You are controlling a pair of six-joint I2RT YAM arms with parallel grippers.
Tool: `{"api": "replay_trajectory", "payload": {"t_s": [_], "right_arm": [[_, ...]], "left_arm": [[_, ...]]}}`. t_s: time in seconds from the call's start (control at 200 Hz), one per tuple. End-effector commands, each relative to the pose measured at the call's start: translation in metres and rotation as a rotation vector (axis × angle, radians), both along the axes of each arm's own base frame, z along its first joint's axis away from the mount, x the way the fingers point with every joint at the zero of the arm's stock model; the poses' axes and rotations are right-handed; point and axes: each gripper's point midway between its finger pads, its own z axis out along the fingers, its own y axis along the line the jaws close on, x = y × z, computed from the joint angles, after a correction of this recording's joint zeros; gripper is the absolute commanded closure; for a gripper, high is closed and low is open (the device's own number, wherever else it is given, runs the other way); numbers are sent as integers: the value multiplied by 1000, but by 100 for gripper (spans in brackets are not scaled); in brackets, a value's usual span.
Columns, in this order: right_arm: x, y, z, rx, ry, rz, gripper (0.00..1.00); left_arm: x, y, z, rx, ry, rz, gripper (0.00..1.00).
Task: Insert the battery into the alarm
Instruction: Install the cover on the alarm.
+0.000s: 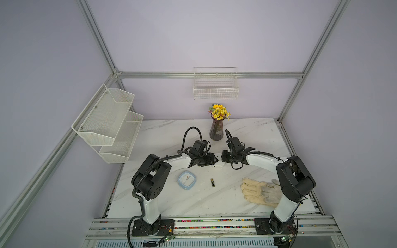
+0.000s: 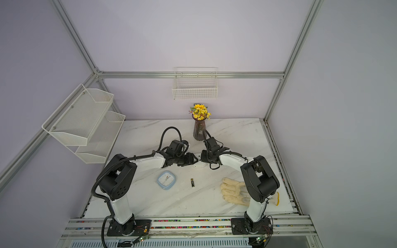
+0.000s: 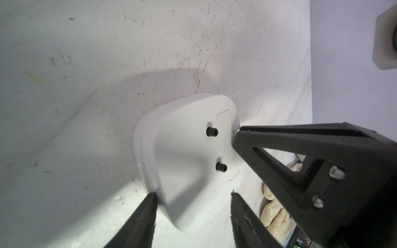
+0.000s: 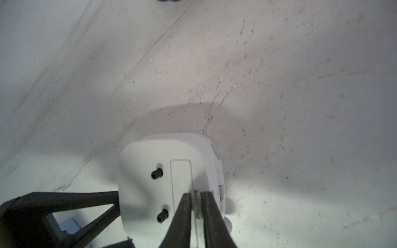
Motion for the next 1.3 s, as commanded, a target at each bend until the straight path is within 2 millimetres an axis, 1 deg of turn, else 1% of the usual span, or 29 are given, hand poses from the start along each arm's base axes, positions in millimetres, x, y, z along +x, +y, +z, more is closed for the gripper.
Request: {"api": "replay_trajectory", "payload": {"t_s": [0.0,0.085,0.155,0.245,0.435,0.48,0.52,0.645,0.73,0.93,1.04,1.15,1.295], "right_arm": [[-4,-4,-4,-44,25,3,81],[-4,-3,-5,-47,27,2,77],[-3,-3,-4,-45,23,2,77],[-2,-3,1,-43,9,-2,75],[1,-2,11,-25,-21,-8,74],[3,-1,13,-17,-29,-8,74],[4,-1,13,-18,-31,-11,71],[5,-4,11,-32,-35,-23,71],[5,-7,7,-46,-30,-31,71],[2,-13,-4,-79,-19,-37,72],[-6,-25,-19,-131,8,-53,74],[-20,-31,-34,-143,36,-46,75],[-29,-32,-41,-125,52,-41,76]], "left_arm": [[0,-6,9,-6,-26,-29,44],[1,-6,13,-11,-31,-27,44],[1,-6,16,-16,-36,-27,44],[2,-5,19,-23,-39,-25,43],[3,-5,34,-42,-63,-19,42],[4,-3,36,-42,-69,-12,41],[6,-2,40,-43,-79,-3,40],[8,5,39,-36,-84,27,34],[9,8,37,-41,-80,41,31],[12,14,29,-55,-65,78,29],[13,16,21,-45,-53,86,27],[12,18,12,-32,-36,96,26],[12,15,5,-42,-20,95,26]]}}
